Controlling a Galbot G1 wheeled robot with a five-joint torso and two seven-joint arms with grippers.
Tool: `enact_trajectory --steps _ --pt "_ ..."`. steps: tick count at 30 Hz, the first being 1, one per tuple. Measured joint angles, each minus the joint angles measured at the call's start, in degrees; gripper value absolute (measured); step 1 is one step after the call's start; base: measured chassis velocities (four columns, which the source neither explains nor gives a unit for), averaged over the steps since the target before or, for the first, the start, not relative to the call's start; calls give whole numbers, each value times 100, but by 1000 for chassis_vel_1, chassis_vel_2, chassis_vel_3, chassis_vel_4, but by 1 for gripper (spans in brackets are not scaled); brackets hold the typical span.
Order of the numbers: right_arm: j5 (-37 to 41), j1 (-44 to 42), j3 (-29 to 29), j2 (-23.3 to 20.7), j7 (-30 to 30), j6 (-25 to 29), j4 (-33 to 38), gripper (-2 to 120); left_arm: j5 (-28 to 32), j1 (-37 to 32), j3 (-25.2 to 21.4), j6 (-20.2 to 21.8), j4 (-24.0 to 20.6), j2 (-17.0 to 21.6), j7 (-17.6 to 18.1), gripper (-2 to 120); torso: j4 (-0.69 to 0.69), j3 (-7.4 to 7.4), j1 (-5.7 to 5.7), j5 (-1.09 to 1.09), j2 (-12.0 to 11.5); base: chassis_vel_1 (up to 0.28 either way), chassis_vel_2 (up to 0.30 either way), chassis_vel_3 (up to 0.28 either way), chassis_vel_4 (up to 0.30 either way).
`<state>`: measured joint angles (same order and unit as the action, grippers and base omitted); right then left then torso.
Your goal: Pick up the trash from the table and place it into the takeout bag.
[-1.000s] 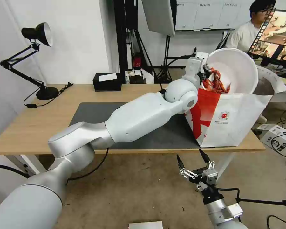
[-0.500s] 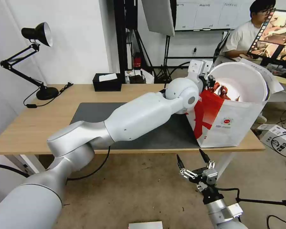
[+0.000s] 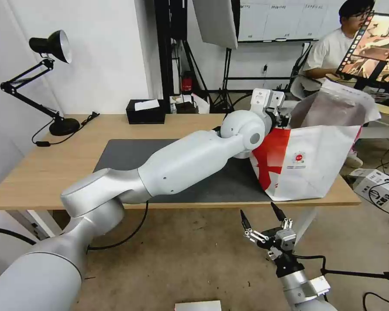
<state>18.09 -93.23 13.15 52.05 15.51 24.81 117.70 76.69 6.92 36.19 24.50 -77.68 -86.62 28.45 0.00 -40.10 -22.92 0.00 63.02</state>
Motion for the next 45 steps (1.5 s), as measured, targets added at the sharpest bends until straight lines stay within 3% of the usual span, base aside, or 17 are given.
enact_trajectory --steps 8,10,12,13,16,18,25,28,29,32,33,36,37,40,41,43,45 --pt "0 1 0 0 0 0 0 100 -2 -7 -13 -159 -184 84 5 80 0 0 0 0 0 0 0 0 0" --pt "0 0 0 0 0 0 0 100 -47 -4 19 -364 -368 215 100 91 0 0 0 0 0 0 0 0 0" --pt "0 0 0 0 0 0 0 100 -53 -1 21 -393 -401 240 127 92 0 0 0 0 0 0 0 0 0" --pt "0 0 0 0 0 0 0 100 -122 18 16 -607 -582 389 249 98 1 0 0 0 0 0 0 0 0" --pt "0 0 0 0 0 0 0 100 -388 38 14 -917 -706 572 262 100 -1 0 0 0 0 0 0 0 0" --pt "0 0 0 0 0 0 0 100 -744 40 36 -1385 -900 927 133 100 -1 0 0 -1 0 0 0 0 0" --pt "0 0 0 0 0 0 0 100 -878 -194 -204 -1701 -1529 1704 10 100 0 0 0 -2 0 0 0 0 0" --pt "0 0 0 0 2 0 0 100 -879 -674 -648 -1714 -2182 2489 8 100 -2 0 0 -2 0 0 0 0 0" --pt "0 0 0 0 2 0 0 100 -879 -674 -648 -1714 -2182 2489 8 100 -2 0 0 -2 0 0 0 0 0" --pt "0 0 0 0 0 0 0 100 -900 -1339 -1137 -1740 -2648 3298 -119 100 4 0 0 -4 0 0 0 0 0" --pt "0 0 0 0 0 0 0 100 -900 -1339 -1137 -1740 -2648 3298 -119 100 4 0 0 -4 0 0 0 0 0" --pt "0 1 0 0 1 0 0 100 -1126 -2160 -1769 -1880 -3019 3941 -369 100 1 0 0 -2 0 0 0 0 0" --pt "0 1 0 0 1 0 0 100 -1126 -2160 -1769 -1880 -3019 3941 -369 100 1 0 0 -2 0 0 0 0 0" --pt "0 0 0 0 1 1 0 100 -1520 -3403 -2695 -2124 -3363 4429 -617 100 0 0 0 -2 0 0 0 0 0" --pt "0 0 0 0 1 1 0 100 -1520 -3403 -2695 -2124 -3363 4429 -617 100 0 0 0 -2 0 0 0 0 0" --pt "0 1 0 -1 1 0 0 100 -1924 -4479 -3611 -2297 -3586 4627 -740 100 0 0 0 -4 0 0 0 0 0" --pt "0 0 0 -1 1 0 0 100 -2055 -4838 -3882 -2401 -3648 4681 -764 100 2 1 1 0 1 0 0 0 0"
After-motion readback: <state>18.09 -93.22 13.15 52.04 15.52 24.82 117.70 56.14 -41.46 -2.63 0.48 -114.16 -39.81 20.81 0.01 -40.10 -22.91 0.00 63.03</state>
